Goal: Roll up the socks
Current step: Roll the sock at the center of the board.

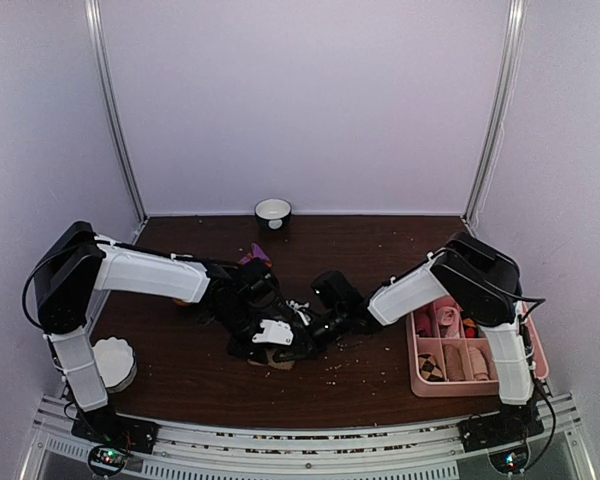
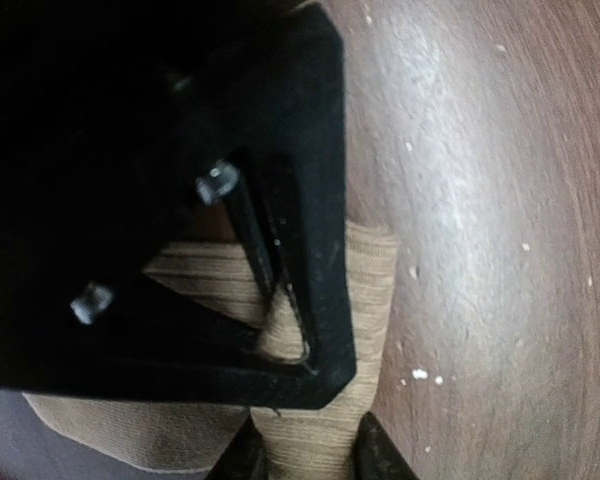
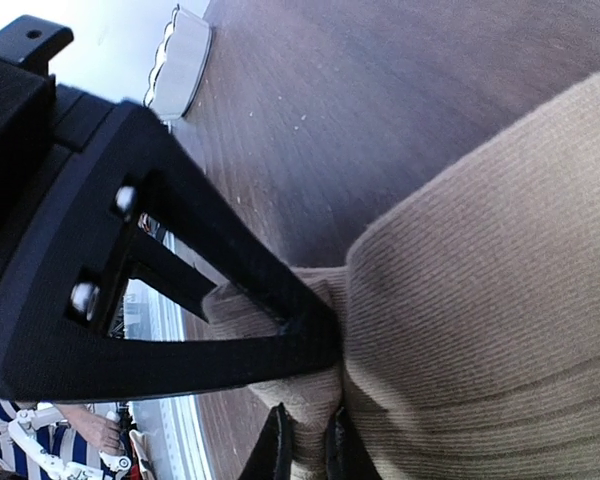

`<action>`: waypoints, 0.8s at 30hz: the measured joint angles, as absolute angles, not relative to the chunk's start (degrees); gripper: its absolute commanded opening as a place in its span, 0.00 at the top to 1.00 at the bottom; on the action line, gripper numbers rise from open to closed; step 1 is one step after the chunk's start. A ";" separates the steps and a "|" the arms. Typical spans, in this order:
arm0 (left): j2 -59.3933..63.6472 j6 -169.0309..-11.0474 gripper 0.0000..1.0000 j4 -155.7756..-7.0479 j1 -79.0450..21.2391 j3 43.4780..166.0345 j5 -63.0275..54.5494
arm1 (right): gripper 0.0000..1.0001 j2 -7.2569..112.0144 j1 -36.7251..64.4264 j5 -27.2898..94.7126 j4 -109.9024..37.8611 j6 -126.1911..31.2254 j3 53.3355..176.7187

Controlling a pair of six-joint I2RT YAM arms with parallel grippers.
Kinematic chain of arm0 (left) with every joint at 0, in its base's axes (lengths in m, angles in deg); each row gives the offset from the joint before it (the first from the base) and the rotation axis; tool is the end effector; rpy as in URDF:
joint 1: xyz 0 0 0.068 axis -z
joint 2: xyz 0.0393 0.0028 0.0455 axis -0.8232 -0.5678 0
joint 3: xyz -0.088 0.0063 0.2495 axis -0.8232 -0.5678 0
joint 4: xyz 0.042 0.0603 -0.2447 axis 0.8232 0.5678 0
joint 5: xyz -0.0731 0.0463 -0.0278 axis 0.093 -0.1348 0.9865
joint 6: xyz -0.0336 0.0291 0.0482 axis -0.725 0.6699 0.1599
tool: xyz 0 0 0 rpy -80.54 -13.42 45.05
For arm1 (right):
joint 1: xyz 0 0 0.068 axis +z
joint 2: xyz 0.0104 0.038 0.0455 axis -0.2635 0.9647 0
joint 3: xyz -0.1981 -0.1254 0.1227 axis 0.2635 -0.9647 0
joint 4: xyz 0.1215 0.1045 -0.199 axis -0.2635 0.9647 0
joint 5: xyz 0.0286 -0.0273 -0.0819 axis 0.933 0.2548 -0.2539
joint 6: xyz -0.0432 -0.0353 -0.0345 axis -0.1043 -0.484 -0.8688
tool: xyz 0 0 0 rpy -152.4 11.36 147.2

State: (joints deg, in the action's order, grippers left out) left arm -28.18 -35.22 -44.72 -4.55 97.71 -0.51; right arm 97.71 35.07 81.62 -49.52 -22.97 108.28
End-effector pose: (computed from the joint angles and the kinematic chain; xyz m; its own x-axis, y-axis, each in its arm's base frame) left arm 0.2071 -0.2714 0.1294 0.0981 0.9410 -0.3240 0.9952 -0.0938 0.0290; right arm 0.2378 0.3536 0.0776 -0.8041 -0.5092 -0.3069 -0.4589 0.2034 0.8649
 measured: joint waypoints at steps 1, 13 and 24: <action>-28.66 -35.43 0.82 -44.52 -4.38 98.34 -0.47 | 0.87 97.23 35.01 81.44 -49.85 -22.99 107.49; -36.53 -38.58 0.93 -36.46 -3.85 109.53 12.52 | 0.37 85.03 34.57 68.79 -66.88 -21.04 87.71; -43.30 -40.31 0.97 -26.43 -7.24 115.09 19.82 | 0.35 76.59 35.25 52.46 -68.12 -26.13 79.23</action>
